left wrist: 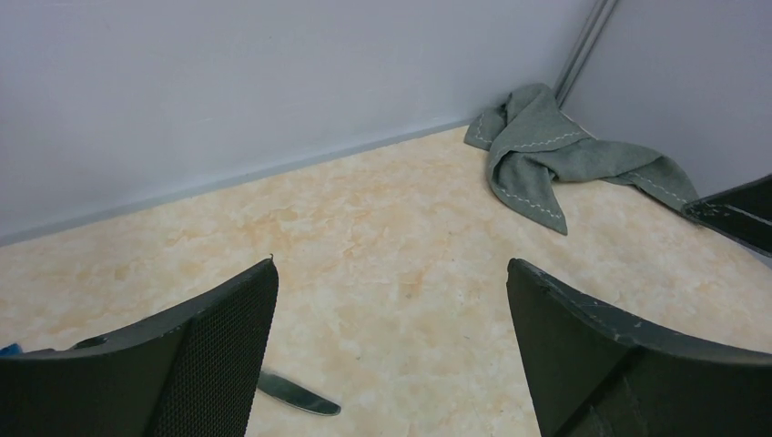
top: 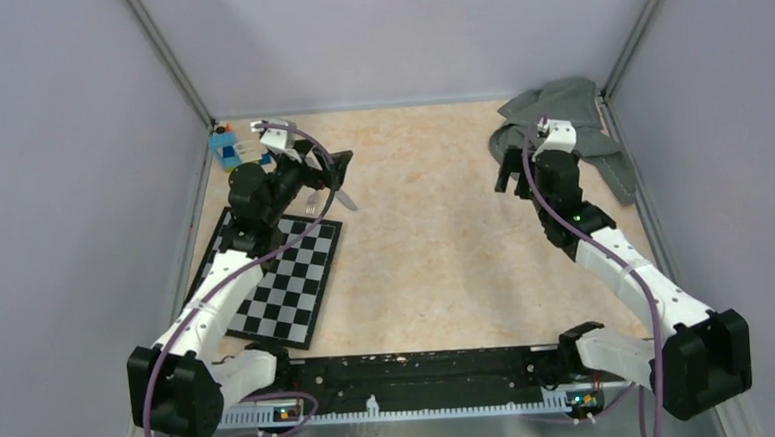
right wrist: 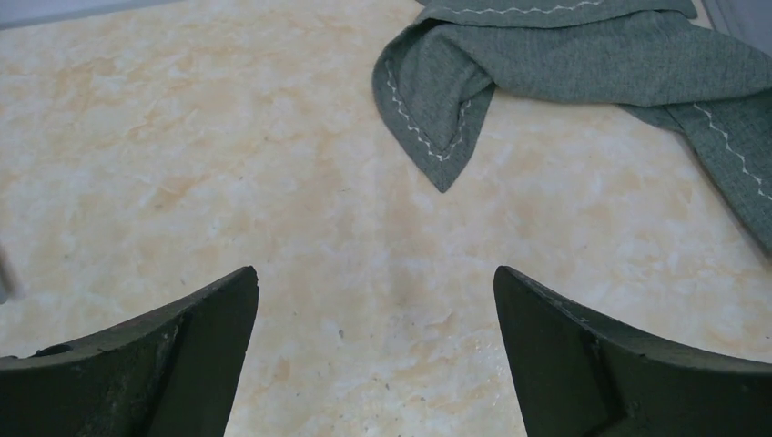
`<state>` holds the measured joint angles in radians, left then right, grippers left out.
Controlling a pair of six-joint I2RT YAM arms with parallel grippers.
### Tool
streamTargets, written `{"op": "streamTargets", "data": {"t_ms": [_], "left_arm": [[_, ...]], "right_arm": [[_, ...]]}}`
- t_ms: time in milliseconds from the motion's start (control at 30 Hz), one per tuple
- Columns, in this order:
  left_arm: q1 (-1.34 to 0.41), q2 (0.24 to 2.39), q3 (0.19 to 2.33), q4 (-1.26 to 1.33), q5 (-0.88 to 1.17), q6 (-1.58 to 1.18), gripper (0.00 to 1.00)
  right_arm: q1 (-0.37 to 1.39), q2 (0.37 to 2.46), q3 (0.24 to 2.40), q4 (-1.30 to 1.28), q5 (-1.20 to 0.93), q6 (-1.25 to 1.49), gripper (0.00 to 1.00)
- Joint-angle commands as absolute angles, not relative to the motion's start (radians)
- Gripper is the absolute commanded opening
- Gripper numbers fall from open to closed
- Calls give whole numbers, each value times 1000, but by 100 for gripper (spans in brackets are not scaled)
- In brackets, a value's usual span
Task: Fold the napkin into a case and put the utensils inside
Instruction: Move the crumpled napkin to the corner of the board.
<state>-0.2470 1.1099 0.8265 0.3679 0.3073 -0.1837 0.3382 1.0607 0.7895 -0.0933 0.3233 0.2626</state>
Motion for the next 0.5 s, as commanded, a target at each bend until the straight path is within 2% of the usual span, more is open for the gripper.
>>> {"op": "streamTargets", "data": {"t_ms": [0,233,467], "left_arm": [[-248,1114,853,436,356,-187,98],[-252,1142,854,469,429,-250,98],[-252,1148,866,449,427,-240,98]], "right_arm": [[341,1135,905,-12,441,276,99],[334,1255,958,73,516,260,99],[175,1464,1106,25,450,452,99]]}}
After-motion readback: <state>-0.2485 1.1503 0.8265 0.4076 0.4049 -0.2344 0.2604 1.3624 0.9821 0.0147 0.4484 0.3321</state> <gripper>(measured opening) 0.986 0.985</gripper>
